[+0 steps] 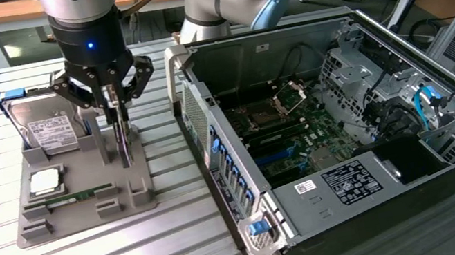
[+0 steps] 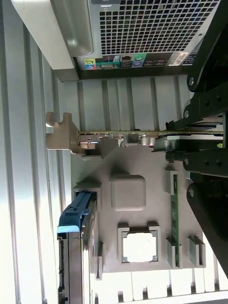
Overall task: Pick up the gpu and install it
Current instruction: 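Pick up the gpu and move the gpu toward the slot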
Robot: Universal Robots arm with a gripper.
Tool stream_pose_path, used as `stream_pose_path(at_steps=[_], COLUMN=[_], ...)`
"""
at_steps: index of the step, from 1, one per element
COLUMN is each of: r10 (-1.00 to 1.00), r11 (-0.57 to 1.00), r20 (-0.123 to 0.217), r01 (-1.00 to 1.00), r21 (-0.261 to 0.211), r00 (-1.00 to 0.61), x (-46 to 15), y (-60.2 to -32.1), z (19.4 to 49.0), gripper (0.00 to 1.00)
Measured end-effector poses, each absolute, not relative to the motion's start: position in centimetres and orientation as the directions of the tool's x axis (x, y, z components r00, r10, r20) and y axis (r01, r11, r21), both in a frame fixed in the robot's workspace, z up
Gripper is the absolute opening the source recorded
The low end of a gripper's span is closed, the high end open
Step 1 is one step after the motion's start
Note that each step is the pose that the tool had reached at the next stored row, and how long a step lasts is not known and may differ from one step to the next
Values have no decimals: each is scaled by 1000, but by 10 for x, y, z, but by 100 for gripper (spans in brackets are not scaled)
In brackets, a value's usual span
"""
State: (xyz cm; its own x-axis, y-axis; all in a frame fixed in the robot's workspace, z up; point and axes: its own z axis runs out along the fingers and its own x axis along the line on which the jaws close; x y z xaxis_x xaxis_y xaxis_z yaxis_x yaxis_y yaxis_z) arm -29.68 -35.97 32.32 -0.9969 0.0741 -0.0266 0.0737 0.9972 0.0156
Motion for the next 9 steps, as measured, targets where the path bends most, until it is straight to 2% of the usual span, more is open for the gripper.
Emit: stream_pose_path(at_steps=[9], r10=[74], r11=[997], r20=[-27], r01=[74], r21=[16], r00=[-997], x=[-297], y=[-360], z=[326], gripper=[27])
